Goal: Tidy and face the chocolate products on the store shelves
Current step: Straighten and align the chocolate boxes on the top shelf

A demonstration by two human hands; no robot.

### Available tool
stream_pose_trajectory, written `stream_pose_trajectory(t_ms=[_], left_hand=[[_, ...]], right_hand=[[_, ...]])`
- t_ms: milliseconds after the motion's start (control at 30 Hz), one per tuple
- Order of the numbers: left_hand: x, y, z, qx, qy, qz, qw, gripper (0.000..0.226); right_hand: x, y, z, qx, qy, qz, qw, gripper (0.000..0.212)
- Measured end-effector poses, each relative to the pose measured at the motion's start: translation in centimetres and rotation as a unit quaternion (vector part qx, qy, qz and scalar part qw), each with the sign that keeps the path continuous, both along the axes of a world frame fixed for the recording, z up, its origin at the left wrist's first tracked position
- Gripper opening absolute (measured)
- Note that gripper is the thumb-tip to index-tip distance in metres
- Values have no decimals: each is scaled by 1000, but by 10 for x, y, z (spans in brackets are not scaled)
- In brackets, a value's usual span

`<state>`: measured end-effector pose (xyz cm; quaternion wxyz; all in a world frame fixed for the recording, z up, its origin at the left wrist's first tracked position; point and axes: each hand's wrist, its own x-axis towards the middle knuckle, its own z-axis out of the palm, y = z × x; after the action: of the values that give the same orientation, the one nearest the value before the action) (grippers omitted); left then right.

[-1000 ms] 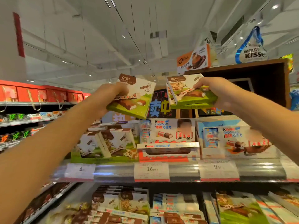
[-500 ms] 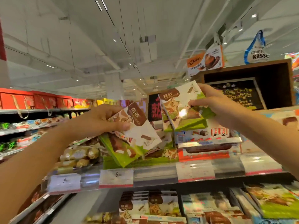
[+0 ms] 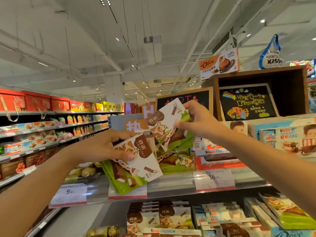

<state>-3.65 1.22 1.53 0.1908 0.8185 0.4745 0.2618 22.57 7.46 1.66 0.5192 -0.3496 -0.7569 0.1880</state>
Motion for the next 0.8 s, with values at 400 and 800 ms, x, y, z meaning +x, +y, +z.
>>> stream_pose_trajectory(t_ms=[400,800], left_hand=[[-10,16,0,-3,24,-11,1000,47],[-11,21,-2,1,12,-29,1000,48]], right_hand=[[-6,6,-13,113,-328,-123,930,95],[1,6,-17,114,-152,-121,974,64]])
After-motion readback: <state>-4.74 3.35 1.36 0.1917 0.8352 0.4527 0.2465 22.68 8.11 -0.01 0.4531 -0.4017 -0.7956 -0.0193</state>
